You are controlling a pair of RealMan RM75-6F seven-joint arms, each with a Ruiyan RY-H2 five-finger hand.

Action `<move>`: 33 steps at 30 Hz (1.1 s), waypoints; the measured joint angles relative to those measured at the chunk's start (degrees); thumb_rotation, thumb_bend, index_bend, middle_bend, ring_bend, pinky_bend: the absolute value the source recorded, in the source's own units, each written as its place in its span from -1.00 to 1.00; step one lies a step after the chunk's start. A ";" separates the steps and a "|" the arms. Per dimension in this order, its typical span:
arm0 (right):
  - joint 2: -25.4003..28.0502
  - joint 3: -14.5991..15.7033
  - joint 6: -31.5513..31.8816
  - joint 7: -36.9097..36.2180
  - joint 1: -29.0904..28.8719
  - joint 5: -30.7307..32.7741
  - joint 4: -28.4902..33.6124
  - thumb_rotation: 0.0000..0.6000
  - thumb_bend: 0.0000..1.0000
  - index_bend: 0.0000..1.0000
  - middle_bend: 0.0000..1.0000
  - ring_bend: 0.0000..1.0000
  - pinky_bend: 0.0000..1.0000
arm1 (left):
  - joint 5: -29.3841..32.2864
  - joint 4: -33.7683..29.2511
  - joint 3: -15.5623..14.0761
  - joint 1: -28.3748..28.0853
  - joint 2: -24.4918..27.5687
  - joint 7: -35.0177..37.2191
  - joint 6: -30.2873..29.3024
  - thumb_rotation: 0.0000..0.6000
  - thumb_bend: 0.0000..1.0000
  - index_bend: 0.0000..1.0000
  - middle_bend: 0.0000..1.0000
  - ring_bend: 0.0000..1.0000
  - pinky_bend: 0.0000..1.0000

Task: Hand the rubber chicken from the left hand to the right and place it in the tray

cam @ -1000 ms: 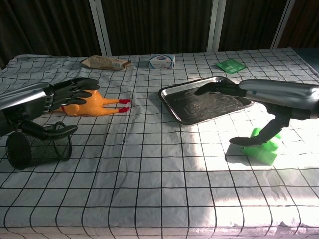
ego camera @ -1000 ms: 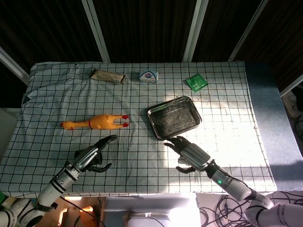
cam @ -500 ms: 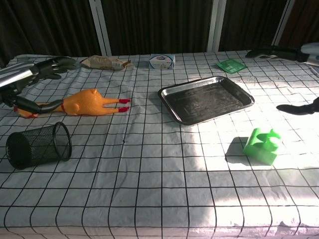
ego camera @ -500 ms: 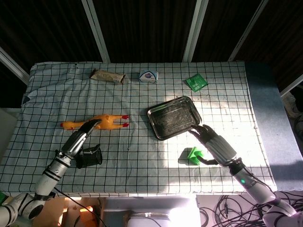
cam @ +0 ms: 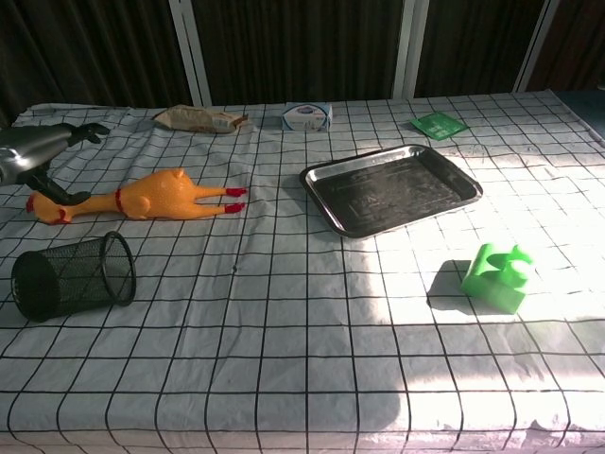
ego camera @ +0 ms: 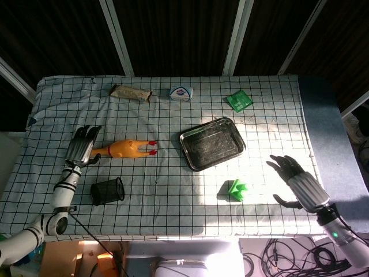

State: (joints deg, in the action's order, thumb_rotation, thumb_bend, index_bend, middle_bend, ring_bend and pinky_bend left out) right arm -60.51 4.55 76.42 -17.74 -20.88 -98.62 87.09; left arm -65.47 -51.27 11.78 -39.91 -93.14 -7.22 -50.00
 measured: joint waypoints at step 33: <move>2.36 0.44 -2.40 -3.92 1.33 1.41 -0.55 1.00 -0.50 -1.00 -1.00 -1.00 -1.00 | -4.29 13.14 -1.45 -2.65 -9.43 2.69 -0.67 1.00 0.18 0.37 0.22 -0.25 -0.35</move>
State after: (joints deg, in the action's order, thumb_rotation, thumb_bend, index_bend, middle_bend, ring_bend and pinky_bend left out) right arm -58.15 4.99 74.02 -21.67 -19.55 -97.21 86.54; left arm -69.76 -38.13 10.34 -42.55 -102.57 -4.53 -50.67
